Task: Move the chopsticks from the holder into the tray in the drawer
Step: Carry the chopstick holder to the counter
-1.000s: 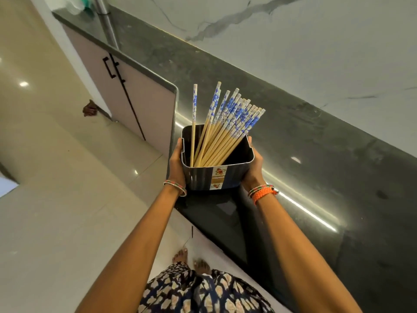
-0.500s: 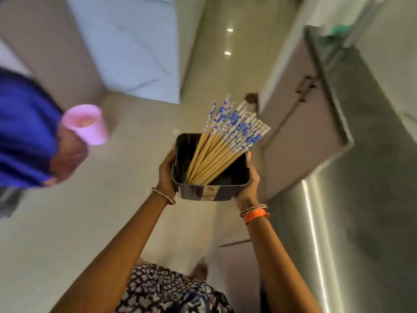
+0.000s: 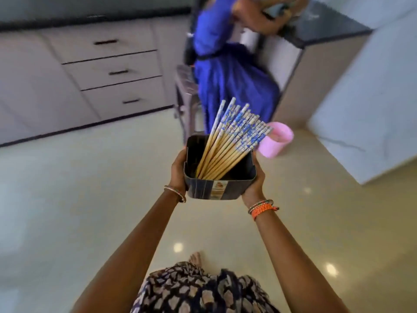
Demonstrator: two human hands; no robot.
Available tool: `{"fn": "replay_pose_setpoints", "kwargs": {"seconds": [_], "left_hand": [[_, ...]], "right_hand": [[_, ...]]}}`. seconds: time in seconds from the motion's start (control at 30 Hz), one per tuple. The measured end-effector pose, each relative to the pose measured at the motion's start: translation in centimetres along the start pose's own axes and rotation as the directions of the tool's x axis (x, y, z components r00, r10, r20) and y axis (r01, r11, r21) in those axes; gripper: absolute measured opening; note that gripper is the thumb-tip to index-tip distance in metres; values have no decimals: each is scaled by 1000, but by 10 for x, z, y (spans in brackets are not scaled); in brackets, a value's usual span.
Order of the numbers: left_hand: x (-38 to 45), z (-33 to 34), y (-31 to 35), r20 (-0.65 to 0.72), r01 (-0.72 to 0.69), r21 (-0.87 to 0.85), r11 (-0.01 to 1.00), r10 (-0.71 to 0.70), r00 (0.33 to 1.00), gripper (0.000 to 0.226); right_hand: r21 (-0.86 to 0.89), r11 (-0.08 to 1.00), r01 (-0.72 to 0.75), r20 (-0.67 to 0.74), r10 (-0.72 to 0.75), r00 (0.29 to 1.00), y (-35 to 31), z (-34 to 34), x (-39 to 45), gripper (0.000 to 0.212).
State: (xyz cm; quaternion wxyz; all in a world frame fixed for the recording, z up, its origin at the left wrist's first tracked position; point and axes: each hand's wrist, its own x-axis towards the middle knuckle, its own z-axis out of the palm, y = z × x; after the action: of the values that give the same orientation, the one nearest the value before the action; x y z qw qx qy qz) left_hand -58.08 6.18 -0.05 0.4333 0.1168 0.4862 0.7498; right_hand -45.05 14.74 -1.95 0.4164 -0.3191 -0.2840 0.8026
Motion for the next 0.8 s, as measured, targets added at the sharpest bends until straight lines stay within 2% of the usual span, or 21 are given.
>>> {"fn": "replay_pose_setpoints", "kwargs": {"seconds": [0.07,0.2,0.33,0.57,0.7,0.8], "left_hand": [[14,-35,24,-65,-68,30,997,69,995,35],[40,-88,66,-215,-196,89,977,211,953,36],[85,-122,107,-319,-249,84,965,263,910,37],[223,-154,171,-399,-307,160,938,346,849,35],[310,-166,212,-378,-304,70,950,307,873,37],[370,-173,240,-371,-319,29,947,307,876,37]], "right_hand": [[-27,998,-49,71,51,996,25,40,23,52],[-11,983,-182,269,178,946,61,115,65,57],[-77,972,-221,388,234,892,85,178,118,59],[-132,972,-195,428,233,873,116,273,250,49],[-120,967,-223,515,253,819,121,327,331,62],[-121,964,-237,519,265,813,127,369,388,63]]}}
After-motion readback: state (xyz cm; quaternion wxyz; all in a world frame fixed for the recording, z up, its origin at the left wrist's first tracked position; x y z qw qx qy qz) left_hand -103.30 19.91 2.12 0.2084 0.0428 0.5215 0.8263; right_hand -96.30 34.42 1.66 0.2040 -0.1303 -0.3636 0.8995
